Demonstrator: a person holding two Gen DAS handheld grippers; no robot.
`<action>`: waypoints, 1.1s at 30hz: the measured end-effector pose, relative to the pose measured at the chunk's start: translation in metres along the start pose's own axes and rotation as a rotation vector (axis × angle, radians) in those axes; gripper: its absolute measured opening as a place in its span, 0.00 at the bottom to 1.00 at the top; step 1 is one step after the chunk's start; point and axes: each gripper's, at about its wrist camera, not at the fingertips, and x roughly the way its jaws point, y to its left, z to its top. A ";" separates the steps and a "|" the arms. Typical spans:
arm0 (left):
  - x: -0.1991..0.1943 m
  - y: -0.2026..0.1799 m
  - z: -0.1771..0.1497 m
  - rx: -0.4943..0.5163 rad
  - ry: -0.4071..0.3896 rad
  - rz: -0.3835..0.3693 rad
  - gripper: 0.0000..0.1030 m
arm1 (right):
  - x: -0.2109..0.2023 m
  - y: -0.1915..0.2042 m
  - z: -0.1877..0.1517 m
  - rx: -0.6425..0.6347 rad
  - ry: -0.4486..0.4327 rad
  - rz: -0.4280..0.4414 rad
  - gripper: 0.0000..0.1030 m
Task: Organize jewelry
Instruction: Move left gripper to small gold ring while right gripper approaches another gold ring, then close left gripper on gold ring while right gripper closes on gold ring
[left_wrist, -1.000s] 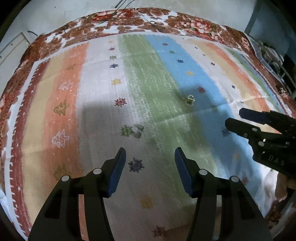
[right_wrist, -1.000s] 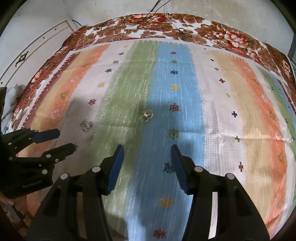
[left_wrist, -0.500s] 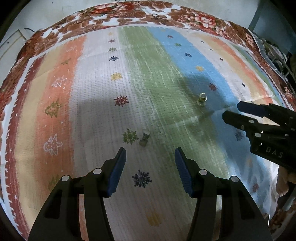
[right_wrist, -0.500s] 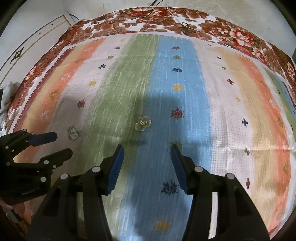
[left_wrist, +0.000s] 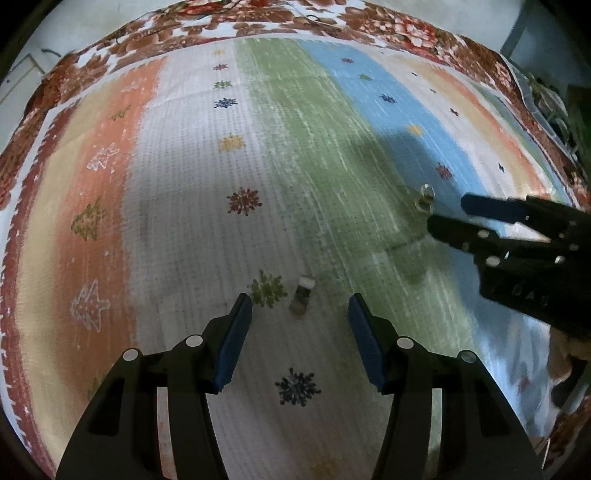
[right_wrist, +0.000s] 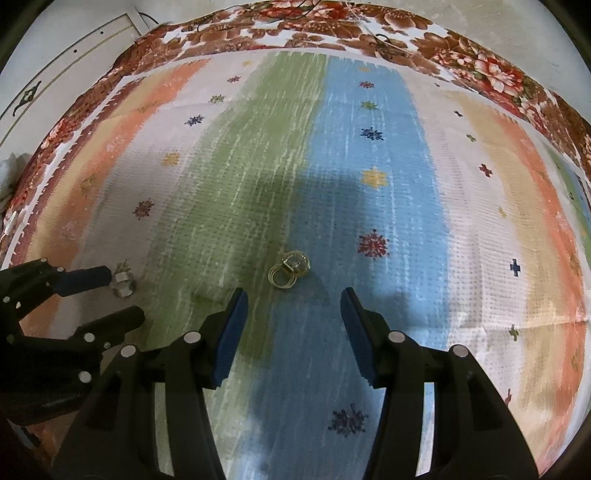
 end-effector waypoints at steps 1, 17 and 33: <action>0.001 0.001 0.001 -0.002 0.000 0.001 0.49 | 0.002 -0.001 0.001 0.002 0.006 0.002 0.52; 0.002 0.004 0.001 0.029 -0.009 0.053 0.15 | 0.019 0.004 0.008 -0.042 0.005 0.010 0.23; -0.003 0.008 -0.001 0.017 -0.009 0.045 0.08 | 0.010 0.006 0.003 -0.068 -0.006 0.012 0.15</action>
